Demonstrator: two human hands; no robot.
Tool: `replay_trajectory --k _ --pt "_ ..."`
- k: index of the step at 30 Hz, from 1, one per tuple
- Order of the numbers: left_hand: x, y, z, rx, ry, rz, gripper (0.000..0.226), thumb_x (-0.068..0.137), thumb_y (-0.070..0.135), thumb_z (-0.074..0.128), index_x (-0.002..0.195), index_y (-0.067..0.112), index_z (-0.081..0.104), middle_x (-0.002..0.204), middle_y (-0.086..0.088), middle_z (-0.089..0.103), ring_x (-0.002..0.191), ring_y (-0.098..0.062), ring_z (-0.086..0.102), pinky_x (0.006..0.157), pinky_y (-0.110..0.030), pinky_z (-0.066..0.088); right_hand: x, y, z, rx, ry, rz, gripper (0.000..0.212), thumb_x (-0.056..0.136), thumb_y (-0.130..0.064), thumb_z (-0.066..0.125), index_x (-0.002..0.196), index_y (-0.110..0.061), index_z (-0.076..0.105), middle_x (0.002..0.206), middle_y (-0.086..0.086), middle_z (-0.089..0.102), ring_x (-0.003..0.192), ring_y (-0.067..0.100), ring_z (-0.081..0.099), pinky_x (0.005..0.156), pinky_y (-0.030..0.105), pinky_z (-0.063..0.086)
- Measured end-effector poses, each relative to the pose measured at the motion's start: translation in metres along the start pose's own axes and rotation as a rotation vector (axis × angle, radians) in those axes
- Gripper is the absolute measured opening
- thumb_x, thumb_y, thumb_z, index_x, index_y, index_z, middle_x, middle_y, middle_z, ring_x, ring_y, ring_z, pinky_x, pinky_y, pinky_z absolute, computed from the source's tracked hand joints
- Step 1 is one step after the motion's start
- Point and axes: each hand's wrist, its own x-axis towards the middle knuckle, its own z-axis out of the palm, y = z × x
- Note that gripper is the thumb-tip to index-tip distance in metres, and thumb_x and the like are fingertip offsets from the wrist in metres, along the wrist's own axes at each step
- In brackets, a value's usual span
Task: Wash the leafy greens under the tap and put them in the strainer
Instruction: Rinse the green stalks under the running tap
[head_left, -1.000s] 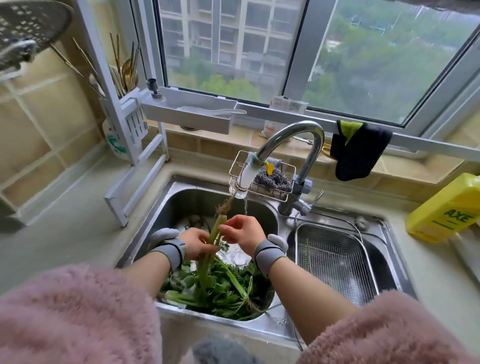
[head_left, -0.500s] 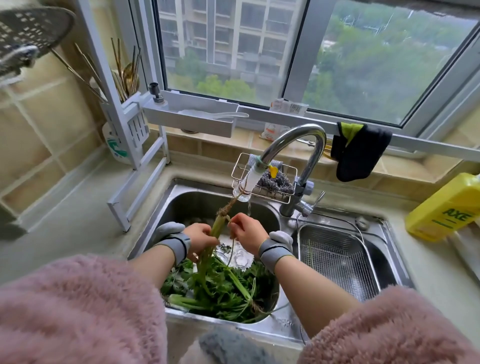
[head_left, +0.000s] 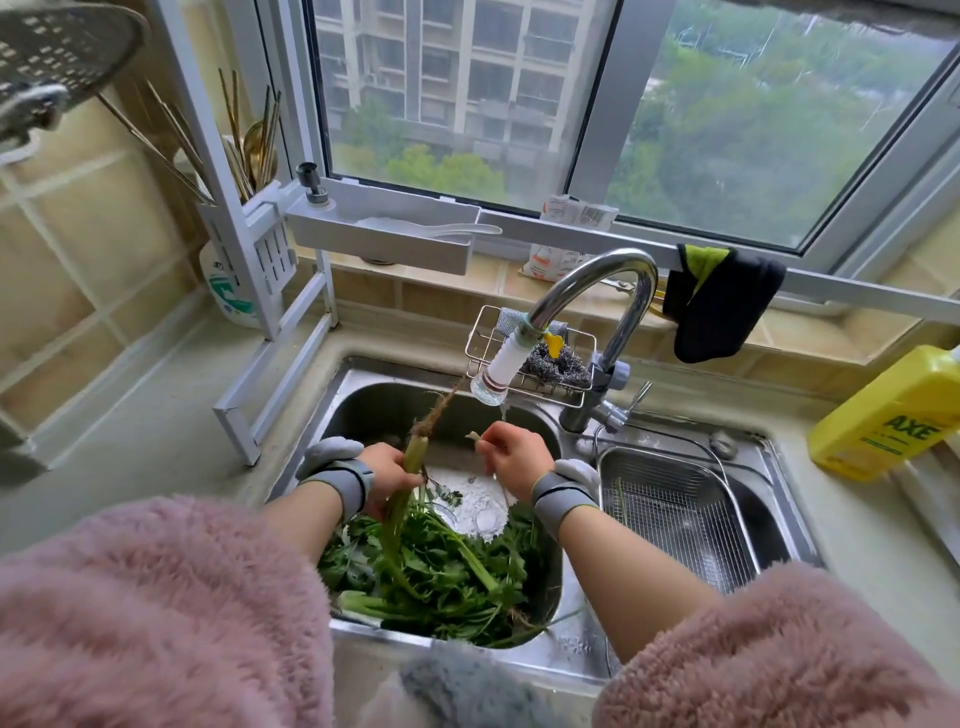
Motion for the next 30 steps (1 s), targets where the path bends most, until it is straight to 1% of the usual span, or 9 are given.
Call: replay_trajectory --k 3,5,8,11,14,19,21,25,30 --pt "0.001 -0.004 -0.005 0.005 0.02 -0.012 0.028 0.091 0.021 0.058 0.112 0.002 0.058 0.106 -0.017 0.064 0.097 -0.032 0.064 0.087 -0.044 0.054 0.003 0.013 -0.006 0.056 -0.026 0.059 0.011 0.093 -0.016 0.054 0.09 -0.01 0.063 0.062 -0.006 0.058 0.05 -0.001 0.054 0.057 0.015 0.044" --pt "0.002 0.0 -0.003 -0.008 0.039 0.021 0.027 0.092 0.018 0.057 0.114 0.002 0.057 0.099 -0.015 0.062 0.093 -0.029 0.063 0.086 -0.04 0.054 0.004 0.014 -0.006 0.261 -0.026 0.099 0.007 0.093 -0.007 0.053 0.094 -0.01 0.059 0.065 -0.001 0.059 0.044 -0.006 0.054 0.049 0.009 0.042" --pt "0.003 0.007 0.003 -0.029 0.063 0.065 0.025 0.093 0.016 0.055 0.115 0.004 0.055 0.085 -0.007 0.058 0.079 -0.021 0.059 0.068 -0.031 0.053 0.009 0.006 -0.005 0.573 0.014 0.204 0.011 0.094 -0.005 0.049 0.086 -0.011 0.053 0.066 0.007 0.056 0.05 0.01 0.057 0.051 0.02 0.047" --pt "0.001 0.012 0.007 -0.056 0.079 0.085 0.024 0.093 0.015 0.054 0.115 0.005 0.055 0.081 -0.004 0.057 0.078 -0.019 0.057 0.059 -0.021 0.047 0.015 -0.003 -0.008 0.621 0.046 0.284 0.023 0.098 -0.018 0.045 0.075 -0.014 0.048 0.061 0.003 0.047 0.05 0.013 0.046 0.047 0.02 0.038" --pt "0.002 0.014 0.008 -0.068 0.094 0.095 0.025 0.093 0.015 0.054 0.116 0.004 0.055 0.095 -0.01 0.06 0.086 -0.022 0.058 0.067 -0.026 0.051 0.02 -0.005 -0.008 0.563 0.067 0.266 0.03 0.099 -0.024 0.041 0.071 -0.016 0.047 0.057 0.001 0.04 0.049 0.013 0.035 0.044 0.021 0.03" --pt "0.01 0.012 0.007 -0.085 0.123 0.092 0.026 0.091 0.015 0.057 0.114 0.002 0.057 0.105 -0.017 0.064 0.097 -0.028 0.063 0.091 -0.037 0.051 0.024 -0.007 -0.005 0.65 0.03 0.279 0.026 0.098 -0.012 0.042 0.074 -0.015 0.052 0.056 0.0 0.04 0.048 0.011 0.034 0.04 0.017 0.029" --pt "0.011 0.011 0.007 -0.103 0.132 0.092 0.025 0.09 0.013 0.057 0.112 0.001 0.057 0.108 -0.018 0.065 0.1 -0.028 0.063 0.094 -0.039 0.05 0.025 -0.007 -0.006 0.611 0.035 0.289 0.028 0.096 -0.014 0.043 0.069 -0.016 0.051 0.055 -0.001 0.038 0.049 0.011 0.03 0.045 0.02 0.026" --pt "0.013 0.014 0.006 -0.147 0.157 0.098 0.021 0.091 0.01 0.054 0.111 0.002 0.056 0.092 -0.012 0.064 0.087 -0.021 0.06 0.08 -0.031 0.048 0.025 -0.006 -0.007 0.535 0.041 0.264 0.032 0.094 -0.015 0.045 0.062 -0.016 0.051 0.056 -0.001 0.038 0.049 0.01 0.03 0.046 0.02 0.024" --pt "0.015 0.016 0.007 -0.229 0.141 0.105 0.022 0.091 0.003 0.05 0.113 0.0 0.052 0.076 -0.008 0.059 0.072 -0.019 0.058 0.06 -0.022 0.047 0.026 -0.006 -0.005 0.751 0.003 0.282 0.028 0.097 -0.006 0.042 0.072 -0.012 0.052 0.056 0.001 0.041 0.044 0.007 0.032 0.039 0.014 0.027"
